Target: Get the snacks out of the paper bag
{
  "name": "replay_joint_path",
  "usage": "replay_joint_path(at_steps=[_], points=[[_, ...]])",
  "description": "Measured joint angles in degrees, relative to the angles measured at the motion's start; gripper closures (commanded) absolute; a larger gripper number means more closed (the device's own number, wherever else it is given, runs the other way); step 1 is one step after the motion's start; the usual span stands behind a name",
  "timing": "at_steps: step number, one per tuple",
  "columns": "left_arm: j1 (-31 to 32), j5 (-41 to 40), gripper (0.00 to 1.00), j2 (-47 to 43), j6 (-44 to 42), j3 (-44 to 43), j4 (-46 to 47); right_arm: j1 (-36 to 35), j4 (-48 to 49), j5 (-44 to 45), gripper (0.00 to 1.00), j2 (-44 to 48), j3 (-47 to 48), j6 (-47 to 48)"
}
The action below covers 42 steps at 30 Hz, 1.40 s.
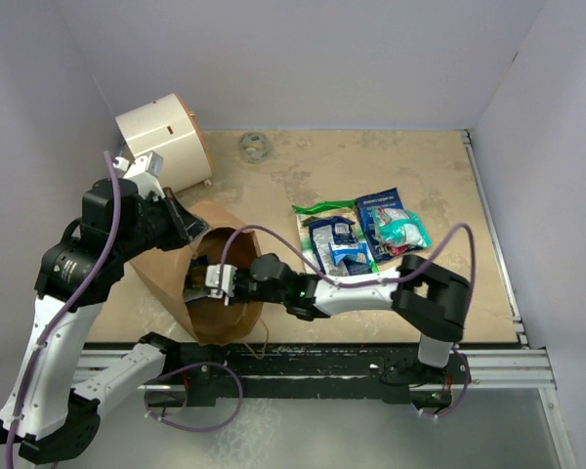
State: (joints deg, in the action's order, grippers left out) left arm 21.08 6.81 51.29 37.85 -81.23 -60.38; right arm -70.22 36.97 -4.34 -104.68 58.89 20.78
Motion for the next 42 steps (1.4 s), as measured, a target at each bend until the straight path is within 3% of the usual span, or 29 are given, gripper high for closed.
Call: replay_joint_path(at_steps=[15, 28, 35, 39, 42], points=[[0.0, 0.9, 1.0, 4.96, 0.09, 2.73, 5.86, 0.11, -13.16, -0.72, 1.0, 24.98, -5.73, -6.4], [0.0, -0.98, 1.0, 3.72, -0.46, 2.73, 5.11, 0.11, -33.62, 10.03, 1.0, 45.88, -5.77, -8.41], [0.0, -4.07, 1.0, 3.72, -2.19, 2.69, 3.41, 0.13, -39.89, 28.17, 1.0, 57.64, -4.87, -11.58], [0.0, -4.81, 1.0, 3.58, -2.99, 2.69, 2.29, 1.64, -39.3, 43.28, 1.0, 58.29, -4.87, -11.89], [0.0, -5.16, 1.0, 3.56, -3.17, 2.19, 1.53, 7.3, -40.09, 50.21, 1.0, 56.11, -4.68, -14.01]])
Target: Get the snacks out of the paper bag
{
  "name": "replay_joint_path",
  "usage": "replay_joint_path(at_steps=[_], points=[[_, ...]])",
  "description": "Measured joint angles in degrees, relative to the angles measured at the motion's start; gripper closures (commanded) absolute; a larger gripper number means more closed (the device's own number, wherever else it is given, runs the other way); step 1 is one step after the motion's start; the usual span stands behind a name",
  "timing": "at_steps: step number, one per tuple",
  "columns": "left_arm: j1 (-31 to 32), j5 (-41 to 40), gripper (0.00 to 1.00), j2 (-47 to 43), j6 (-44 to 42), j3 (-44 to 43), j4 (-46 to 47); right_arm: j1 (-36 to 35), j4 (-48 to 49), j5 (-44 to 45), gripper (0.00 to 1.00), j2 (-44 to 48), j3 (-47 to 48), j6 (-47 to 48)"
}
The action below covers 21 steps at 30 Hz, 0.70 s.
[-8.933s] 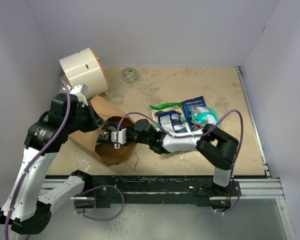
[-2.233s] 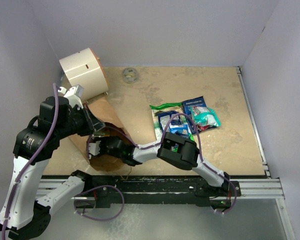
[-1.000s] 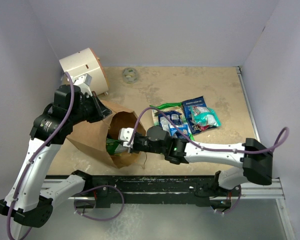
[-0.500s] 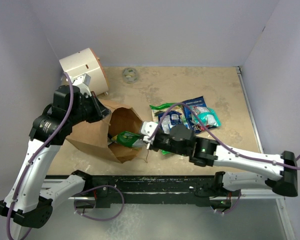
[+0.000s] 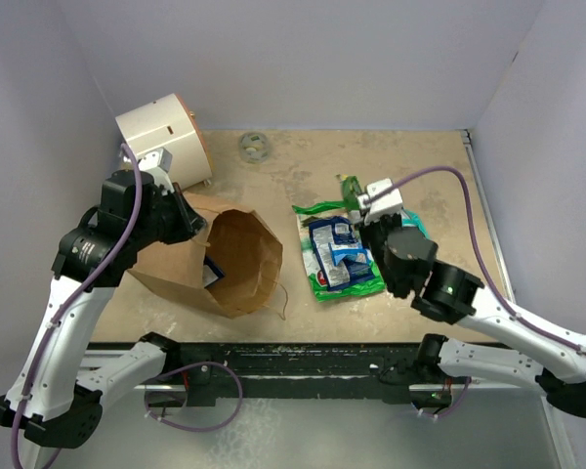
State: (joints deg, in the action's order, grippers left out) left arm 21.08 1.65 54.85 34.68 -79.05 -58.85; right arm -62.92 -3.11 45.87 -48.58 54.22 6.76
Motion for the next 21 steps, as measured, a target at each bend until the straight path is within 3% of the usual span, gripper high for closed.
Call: replay_joint_path(at_steps=[6, 12, 21], points=[[0.0, 0.0, 1.0, -0.72, 0.2, -0.83, -0.68, 9.07, -7.02, 4.92, 1.0, -9.66, 2.71, -4.76], [0.0, -0.5, 1.0, -3.54, 0.76, -0.92, -2.19, 9.38, -10.84, 5.6, 1.0, -15.56, 3.34, -4.15], [0.0, -1.66, 1.0, -7.48, 1.7, -1.64, -5.01, 9.35, -8.81, 4.35, 1.0, -22.27, 3.41, -1.38]])
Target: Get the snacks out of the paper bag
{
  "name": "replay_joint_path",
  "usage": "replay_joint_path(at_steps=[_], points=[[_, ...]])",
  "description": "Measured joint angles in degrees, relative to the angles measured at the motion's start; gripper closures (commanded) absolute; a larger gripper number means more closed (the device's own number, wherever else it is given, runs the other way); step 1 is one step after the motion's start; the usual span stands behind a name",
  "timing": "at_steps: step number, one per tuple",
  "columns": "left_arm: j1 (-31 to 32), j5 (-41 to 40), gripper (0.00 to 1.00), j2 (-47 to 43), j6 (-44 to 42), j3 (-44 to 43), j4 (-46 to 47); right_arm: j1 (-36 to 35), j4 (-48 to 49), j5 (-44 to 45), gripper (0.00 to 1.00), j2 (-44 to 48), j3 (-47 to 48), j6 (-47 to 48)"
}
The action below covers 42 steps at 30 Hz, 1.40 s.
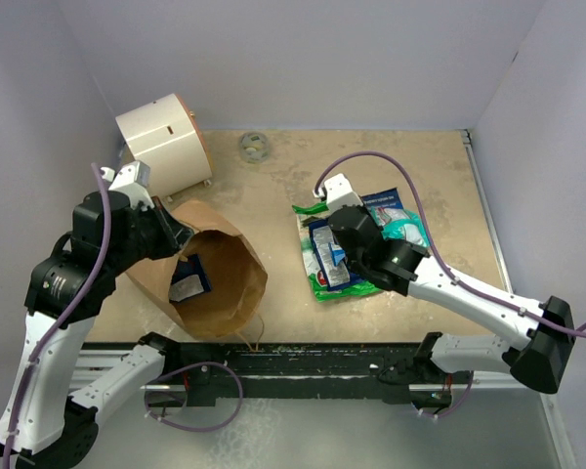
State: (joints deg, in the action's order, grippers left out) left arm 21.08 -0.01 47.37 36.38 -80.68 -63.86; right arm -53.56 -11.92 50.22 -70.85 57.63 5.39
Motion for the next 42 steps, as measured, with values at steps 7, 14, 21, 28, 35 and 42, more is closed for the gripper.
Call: replay_joint_path(at_steps=[7, 14, 21, 28, 35, 42], points=[[0.0, 1.14, 1.0, 0.57, 0.04, -0.2, -0.02, 0.07, 2.14, -1.77, 1.0, -5.84, 0.0, 1.16], [0.0, 4.61, 1.0, 2.25, 0.55, -0.15, 1.29, 0.07, 6.25, -5.35, 1.0, -12.04, 0.92, 1.07], [0.0, 5.86, 1.0, 2.6, 1.88, -0.07, 2.12, 0.04, 10.67, -9.46, 1.0, -20.48, 1.7, -0.59], [0.0, 6.36, 1.0, 2.14, 2.19, 0.48, 3.02, 0.07, 14.14, -11.93, 1.0, -27.1, 2.01, -2.12], [0.0, 8.63, 1.0, 2.51, 3.58, 2.89, 6.03, 0.07, 14.38, -12.5, 0.72, -28.15, 2.03, -4.07], [0.0, 10.32, 1.0, 4.37, 3.56, 4.24, 8.55, 0.07, 10.91, -15.78, 0.32, -20.96, 1.62, -4.68]])
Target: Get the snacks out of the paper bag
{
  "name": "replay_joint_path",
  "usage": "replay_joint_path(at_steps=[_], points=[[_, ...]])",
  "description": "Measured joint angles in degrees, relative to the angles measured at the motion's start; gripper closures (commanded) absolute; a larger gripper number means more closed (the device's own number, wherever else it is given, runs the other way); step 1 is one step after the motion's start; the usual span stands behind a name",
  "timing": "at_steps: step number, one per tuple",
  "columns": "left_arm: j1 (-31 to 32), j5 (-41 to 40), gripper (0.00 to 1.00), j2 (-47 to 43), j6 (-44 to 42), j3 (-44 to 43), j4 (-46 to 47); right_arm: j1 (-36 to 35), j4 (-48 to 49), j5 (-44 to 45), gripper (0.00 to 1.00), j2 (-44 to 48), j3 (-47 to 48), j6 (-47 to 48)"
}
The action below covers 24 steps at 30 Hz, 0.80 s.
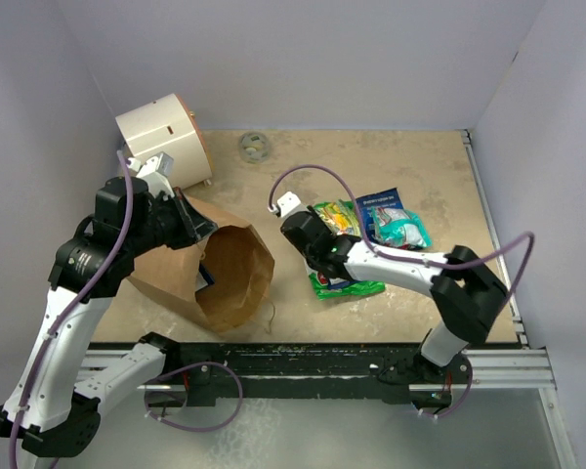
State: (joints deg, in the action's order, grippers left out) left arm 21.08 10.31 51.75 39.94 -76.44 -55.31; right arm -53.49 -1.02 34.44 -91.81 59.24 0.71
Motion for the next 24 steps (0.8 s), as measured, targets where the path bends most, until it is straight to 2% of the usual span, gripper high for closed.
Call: replay_joint_path(at_steps=[4, 10, 12, 14, 16, 19, 24], points=[[0.0, 0.72, 1.0, -0.04, 0.0, 0.96, 0.72, 0.0, -1.05, -3.06, 0.24, 8.81, -0.83, 1.42], [0.0, 1.27, 1.0, -0.5, -0.07, 1.38, 0.85, -0.31, -0.76, -13.64, 0.24, 20.59, -5.92, 8.26], [0.0, 1.29, 1.0, -1.07, -0.11, 1.51, 0.9, -0.57, 0.31, -21.05, 0.25, 24.33, -9.03, 12.0], [0.0, 1.29, 1.0, -1.9, -0.22, 2.03, 0.85, -1.25, 2.6, -32.63, 0.24, 28.35, -12.9, 17.9], [0.0, 1.27, 1.0, -2.49, -0.46, 2.23, 0.72, -2.99, 5.14, -38.93, 0.24, 30.03, -15.28, 21.64], [0.0, 1.22, 1.0, -3.06, -0.79, 2.21, 0.81, -7.43, 10.95, -48.28, 0.3, 30.14, -19.06, 27.74], [0.0, -0.2, 1.0, -4.72, -2.1, 2.21, 0.24, -13.66, 18.84, -55.04, 0.39, 17.05, -15.89, 32.96]])
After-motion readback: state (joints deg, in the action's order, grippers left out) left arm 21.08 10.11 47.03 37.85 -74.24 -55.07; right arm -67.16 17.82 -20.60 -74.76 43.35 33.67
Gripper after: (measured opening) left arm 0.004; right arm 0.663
